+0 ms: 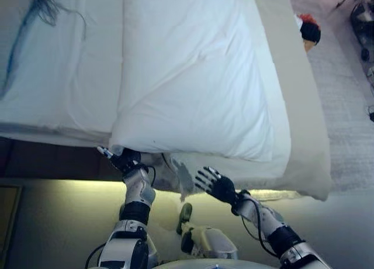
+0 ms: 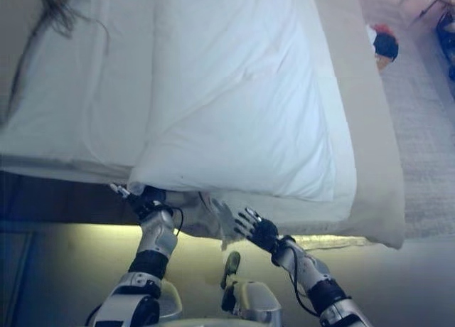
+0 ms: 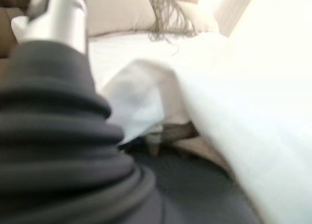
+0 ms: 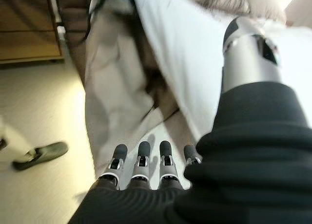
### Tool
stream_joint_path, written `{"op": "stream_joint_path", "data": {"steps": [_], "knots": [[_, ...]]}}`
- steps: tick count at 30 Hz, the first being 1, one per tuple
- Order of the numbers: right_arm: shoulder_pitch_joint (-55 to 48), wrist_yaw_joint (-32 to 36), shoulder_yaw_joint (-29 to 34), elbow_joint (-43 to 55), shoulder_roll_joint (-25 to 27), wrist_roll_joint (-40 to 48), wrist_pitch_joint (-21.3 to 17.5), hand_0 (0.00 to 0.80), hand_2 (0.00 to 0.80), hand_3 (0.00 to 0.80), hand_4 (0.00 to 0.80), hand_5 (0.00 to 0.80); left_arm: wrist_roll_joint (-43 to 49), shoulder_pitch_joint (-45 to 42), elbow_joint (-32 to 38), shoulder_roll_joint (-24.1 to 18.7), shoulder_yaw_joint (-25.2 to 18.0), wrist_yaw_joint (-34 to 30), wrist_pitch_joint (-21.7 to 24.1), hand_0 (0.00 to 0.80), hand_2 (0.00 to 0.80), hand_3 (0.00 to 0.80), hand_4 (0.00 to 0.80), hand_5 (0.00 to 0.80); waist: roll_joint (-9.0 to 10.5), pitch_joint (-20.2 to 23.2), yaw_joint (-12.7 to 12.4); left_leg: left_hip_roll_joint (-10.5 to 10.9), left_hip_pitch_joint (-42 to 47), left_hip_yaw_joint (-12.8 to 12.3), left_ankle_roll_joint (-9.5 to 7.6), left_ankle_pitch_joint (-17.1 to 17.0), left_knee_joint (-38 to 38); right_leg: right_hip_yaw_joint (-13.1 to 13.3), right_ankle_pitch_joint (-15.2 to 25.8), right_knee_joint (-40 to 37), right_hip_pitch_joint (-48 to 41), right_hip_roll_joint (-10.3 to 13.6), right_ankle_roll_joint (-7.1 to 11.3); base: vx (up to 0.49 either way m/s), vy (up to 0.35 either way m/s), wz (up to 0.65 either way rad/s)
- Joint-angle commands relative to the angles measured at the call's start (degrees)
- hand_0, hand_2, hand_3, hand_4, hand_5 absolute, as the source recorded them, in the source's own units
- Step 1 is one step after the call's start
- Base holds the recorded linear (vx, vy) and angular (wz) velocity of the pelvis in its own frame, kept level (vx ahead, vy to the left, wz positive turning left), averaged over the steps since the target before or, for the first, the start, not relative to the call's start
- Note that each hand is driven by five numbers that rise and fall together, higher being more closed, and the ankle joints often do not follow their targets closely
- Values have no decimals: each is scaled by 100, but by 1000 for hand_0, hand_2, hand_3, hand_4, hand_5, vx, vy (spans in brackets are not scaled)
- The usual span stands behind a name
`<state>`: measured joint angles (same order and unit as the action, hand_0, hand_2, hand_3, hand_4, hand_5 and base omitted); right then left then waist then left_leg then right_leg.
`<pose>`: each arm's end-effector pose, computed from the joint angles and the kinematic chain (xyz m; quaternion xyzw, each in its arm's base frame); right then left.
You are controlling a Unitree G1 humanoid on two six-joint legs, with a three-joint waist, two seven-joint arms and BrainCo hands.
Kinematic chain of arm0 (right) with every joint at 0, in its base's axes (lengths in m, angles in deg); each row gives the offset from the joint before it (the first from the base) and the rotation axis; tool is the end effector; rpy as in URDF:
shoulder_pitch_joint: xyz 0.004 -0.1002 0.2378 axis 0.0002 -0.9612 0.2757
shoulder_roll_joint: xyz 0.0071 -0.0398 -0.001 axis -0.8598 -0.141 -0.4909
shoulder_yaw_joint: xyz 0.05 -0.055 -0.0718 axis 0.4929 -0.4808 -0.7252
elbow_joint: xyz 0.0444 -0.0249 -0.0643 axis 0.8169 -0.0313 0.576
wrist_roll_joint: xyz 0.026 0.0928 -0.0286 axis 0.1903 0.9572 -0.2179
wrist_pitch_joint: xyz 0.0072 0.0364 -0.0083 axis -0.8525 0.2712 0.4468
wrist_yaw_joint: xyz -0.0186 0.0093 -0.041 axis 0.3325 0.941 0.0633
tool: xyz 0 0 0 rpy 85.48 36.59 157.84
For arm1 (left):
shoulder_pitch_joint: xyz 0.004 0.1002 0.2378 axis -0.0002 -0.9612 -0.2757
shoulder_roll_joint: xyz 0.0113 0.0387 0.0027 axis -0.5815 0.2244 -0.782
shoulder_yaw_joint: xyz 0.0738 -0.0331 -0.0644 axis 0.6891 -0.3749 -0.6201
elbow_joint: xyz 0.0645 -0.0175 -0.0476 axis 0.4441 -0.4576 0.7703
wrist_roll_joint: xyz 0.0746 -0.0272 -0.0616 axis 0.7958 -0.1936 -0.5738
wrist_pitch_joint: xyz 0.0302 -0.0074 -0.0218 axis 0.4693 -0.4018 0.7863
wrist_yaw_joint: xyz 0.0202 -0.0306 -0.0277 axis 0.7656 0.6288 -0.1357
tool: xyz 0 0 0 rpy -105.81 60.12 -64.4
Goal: Make the bed neatly
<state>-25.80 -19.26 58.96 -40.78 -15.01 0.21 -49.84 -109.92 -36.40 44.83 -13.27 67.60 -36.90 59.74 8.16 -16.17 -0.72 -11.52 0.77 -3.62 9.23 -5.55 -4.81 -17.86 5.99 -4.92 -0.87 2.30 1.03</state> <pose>0.1804 -0.1563 -0.0436 0.3640 0.4059 0.1150 0.8304 0.2454 0.1531 -0.0027 -0.7913 -0.1332 0.2369 0.5478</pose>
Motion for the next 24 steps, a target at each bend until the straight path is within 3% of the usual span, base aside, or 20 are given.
{"op": "stream_joint_path", "data": {"steps": [1, 6, 14, 18, 24], "knots": [[-368, 249, 339, -375, -139, -425, 217, 0, 0, 0, 0, 0, 55, -72, 14, -646, -712, -757, -44, 0, 0, 0, 0, 0, -58, 751, -193, 139, 4, -84, -106, 233, -19, -112, -569, 178, -422, 609, 544, 108, 109, -2], [-511, 402, 626, -813, -67, -759, 412, 0, 0, 0, 0, 0, 55, -286, 37, -707, -977, -1001, -376, 0, 0, 0, 0, 0, -220, 1022, -248, 223, 169, -46, -102, 276, -19, -173, -575, 91, -653, 684, 561, 85, 104, -1], [-454, 548, 1127, -1716, -70, -988, 330, 0, 0, 0, 0, 0, 55, -555, 268, -908, -1189, -1054, -660, 0, 0, 0, 0, 0, -485, 1350, -449, 347, 324, 90, -108, 321, -19, -311, -533, -2, -898, 795, 608, 16, 79, 5], [-338, 657, 1242, -1957, -63, -1022, 292, 0, 0, 0, 0, 0, 55, -637, 305, -1234, -1163, -994, -712, 0, 0, 0, 0, 0, -590, 1457, -557, 396, 348, 130, -131, 314, -19, -343, -486, -8, -903, 838, 630, -27, 56, 7], [-197, 783, 1469, -2201, -23, -1172, 233, 0, 0, 0, 0, 0, 200, -897, 389, -1731, -1552, -764, -606, 0, 0, 0, 0, 0, -707, 1581, -752, 470, 362, 199, -170, 349, -19, -396, -465, -8, -893, 903, 656, -36, 51, -2]]}}
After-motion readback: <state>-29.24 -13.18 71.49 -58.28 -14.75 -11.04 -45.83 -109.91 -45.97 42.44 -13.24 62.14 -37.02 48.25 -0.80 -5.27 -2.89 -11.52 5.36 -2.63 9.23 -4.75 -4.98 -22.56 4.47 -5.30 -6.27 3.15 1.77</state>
